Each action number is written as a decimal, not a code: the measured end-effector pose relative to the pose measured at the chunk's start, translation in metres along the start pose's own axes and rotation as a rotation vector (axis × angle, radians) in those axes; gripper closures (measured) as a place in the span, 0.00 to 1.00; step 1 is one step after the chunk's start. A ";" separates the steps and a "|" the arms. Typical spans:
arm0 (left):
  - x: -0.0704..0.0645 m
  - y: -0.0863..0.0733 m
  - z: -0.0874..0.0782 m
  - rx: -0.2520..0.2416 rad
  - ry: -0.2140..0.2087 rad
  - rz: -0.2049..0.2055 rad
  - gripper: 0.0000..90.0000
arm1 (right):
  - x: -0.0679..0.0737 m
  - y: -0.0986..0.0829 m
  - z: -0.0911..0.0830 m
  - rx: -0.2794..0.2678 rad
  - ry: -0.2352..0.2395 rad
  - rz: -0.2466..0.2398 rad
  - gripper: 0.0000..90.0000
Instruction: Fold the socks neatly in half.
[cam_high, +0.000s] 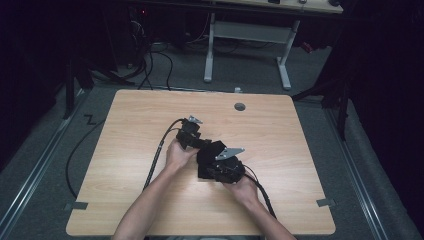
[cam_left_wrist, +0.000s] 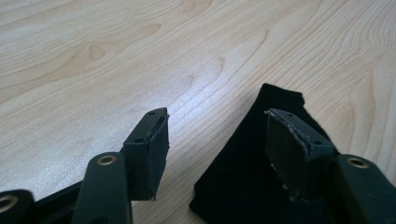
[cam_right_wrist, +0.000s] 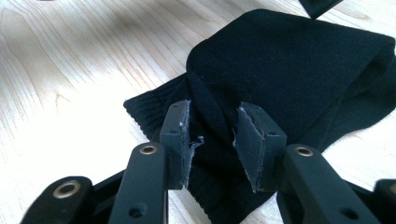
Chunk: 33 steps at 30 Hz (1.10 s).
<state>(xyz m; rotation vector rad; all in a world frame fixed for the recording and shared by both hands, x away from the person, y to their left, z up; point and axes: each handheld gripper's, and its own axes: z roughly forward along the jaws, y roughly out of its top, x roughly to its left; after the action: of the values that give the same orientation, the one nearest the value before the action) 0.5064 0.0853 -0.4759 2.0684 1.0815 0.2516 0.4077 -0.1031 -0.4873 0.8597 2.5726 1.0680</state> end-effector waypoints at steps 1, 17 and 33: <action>0.001 0.000 0.001 0.003 -0.005 -0.002 0.45 | 0.000 0.000 0.000 0.001 0.001 -0.002 0.72; 0.001 -0.005 0.010 0.049 -0.012 -0.015 0.49 | -0.007 -0.008 -0.012 0.002 -0.028 -0.032 0.72; -0.006 -0.012 0.004 0.018 -0.032 -0.014 0.50 | -0.012 0.000 -0.016 -0.040 -0.039 0.032 0.76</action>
<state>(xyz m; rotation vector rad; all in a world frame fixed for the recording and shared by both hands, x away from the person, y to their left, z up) 0.4972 0.0828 -0.4861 2.0730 1.0821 0.2013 0.4105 -0.1192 -0.4761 0.9063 2.5050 1.0962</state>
